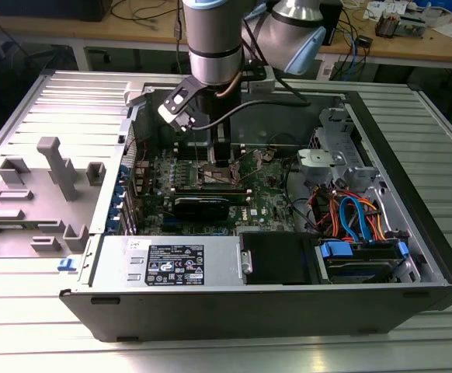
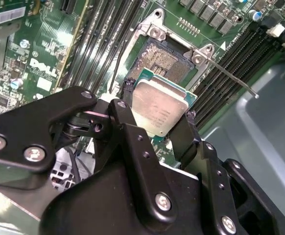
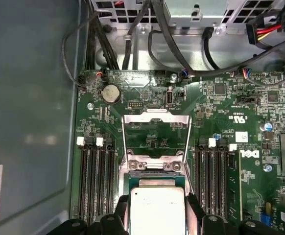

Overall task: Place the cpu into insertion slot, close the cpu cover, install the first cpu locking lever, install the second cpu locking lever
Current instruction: 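Place the cpu into insertion slot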

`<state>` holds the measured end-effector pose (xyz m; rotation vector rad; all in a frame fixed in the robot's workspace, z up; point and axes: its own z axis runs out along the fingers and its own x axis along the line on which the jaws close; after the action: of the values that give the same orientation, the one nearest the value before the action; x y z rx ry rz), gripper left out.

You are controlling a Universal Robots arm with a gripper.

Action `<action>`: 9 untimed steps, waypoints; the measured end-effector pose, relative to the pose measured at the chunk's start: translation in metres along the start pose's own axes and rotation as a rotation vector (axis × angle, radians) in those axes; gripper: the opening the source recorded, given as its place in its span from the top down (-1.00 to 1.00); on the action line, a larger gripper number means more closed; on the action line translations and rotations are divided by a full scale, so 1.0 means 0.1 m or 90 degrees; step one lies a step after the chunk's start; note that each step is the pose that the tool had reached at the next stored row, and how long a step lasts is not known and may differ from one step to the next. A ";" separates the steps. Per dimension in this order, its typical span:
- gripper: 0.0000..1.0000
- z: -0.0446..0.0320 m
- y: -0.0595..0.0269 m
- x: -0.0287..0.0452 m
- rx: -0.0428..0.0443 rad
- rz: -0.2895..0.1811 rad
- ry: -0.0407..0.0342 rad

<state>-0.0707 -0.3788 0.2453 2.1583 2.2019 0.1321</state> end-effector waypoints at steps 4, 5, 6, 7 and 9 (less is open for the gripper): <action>-0.09 0.102 -0.023 0.003 0.0000 0.000 0.0000; -0.09 0.127 -0.028 0.004 0.0000 0.000 0.0000; -0.09 0.142 -0.032 0.004 0.0000 0.000 0.0000; -0.09 0.162 -0.036 0.005 0.0000 0.000 0.0000; -0.09 0.191 -0.042 0.008 0.0000 0.000 0.0000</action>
<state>-0.0729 -0.3777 0.2258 2.1584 2.2017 0.1320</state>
